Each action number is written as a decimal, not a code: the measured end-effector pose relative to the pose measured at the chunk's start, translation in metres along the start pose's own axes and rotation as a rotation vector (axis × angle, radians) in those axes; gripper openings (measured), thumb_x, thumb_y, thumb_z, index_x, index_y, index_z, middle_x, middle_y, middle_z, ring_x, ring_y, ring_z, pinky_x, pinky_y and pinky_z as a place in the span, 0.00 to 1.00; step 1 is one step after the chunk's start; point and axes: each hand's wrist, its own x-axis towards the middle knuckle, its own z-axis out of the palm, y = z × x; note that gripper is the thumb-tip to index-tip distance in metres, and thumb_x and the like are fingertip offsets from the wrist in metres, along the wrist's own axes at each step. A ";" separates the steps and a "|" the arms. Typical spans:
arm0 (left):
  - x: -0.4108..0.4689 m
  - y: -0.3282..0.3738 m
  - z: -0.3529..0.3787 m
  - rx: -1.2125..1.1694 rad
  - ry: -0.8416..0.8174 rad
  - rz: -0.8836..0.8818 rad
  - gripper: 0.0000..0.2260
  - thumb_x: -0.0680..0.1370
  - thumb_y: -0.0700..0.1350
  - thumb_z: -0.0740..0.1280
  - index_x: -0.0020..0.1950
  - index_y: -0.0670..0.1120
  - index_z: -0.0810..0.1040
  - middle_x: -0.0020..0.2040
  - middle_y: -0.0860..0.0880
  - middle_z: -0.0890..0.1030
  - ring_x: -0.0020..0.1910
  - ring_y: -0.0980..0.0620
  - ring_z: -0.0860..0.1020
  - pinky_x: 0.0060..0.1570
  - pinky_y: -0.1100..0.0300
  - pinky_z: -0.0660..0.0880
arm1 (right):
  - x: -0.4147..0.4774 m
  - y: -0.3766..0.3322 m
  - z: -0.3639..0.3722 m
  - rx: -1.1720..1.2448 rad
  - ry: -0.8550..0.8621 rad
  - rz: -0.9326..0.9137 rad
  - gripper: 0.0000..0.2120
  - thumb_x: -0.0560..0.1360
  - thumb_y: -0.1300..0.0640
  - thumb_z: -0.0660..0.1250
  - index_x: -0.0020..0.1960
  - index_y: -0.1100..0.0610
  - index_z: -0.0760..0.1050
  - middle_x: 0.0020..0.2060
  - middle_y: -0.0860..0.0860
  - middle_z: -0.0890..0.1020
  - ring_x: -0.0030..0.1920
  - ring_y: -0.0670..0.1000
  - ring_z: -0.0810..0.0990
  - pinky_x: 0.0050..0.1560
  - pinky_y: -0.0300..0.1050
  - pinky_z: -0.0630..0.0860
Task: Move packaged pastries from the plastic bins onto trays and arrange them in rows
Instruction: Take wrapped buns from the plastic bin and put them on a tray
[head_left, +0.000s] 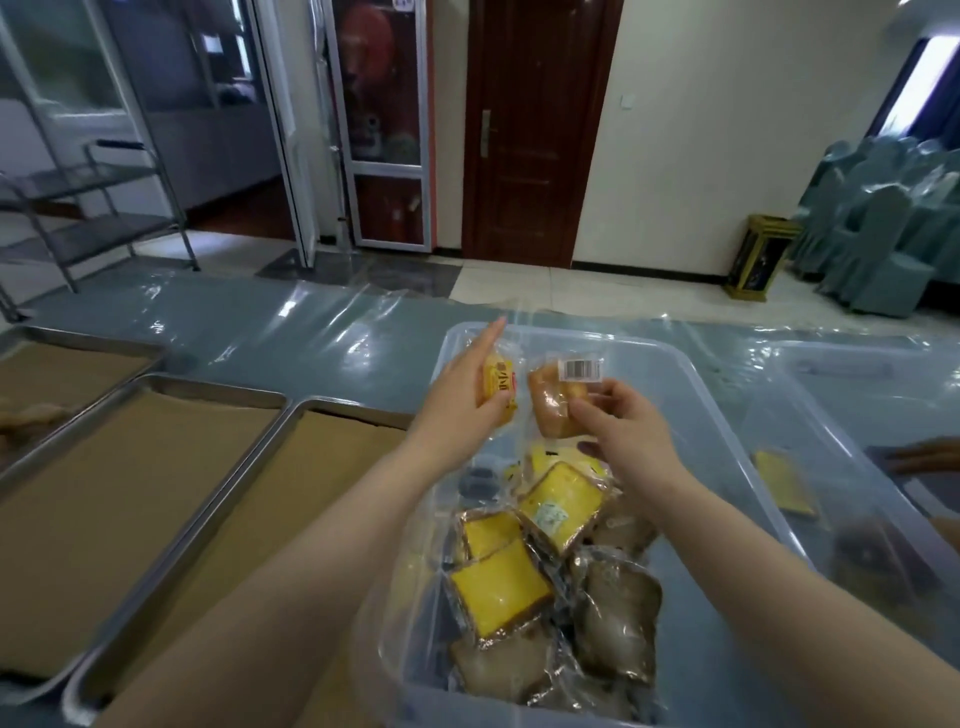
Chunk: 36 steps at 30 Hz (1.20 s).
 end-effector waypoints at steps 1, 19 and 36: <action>-0.007 0.001 -0.012 -0.015 0.022 0.022 0.35 0.77 0.42 0.66 0.73 0.68 0.51 0.73 0.58 0.62 0.64 0.66 0.67 0.60 0.65 0.68 | -0.005 -0.009 0.006 0.016 0.002 -0.009 0.07 0.76 0.58 0.67 0.54 0.52 0.75 0.48 0.50 0.81 0.47 0.50 0.82 0.42 0.44 0.75; -0.243 -0.204 -0.405 -0.005 0.408 -0.383 0.20 0.71 0.45 0.74 0.59 0.55 0.72 0.48 0.59 0.78 0.46 0.63 0.77 0.39 0.70 0.71 | -0.145 -0.051 0.468 -0.076 -0.376 -0.159 0.06 0.79 0.57 0.64 0.53 0.46 0.74 0.48 0.48 0.81 0.40 0.46 0.82 0.33 0.41 0.78; -0.364 -0.405 -0.598 -0.152 0.608 -0.959 0.16 0.75 0.39 0.65 0.60 0.52 0.69 0.49 0.50 0.79 0.44 0.53 0.80 0.39 0.54 0.80 | -0.133 0.039 0.781 0.261 -0.581 0.596 0.10 0.77 0.58 0.66 0.58 0.57 0.75 0.43 0.53 0.85 0.34 0.49 0.83 0.34 0.42 0.72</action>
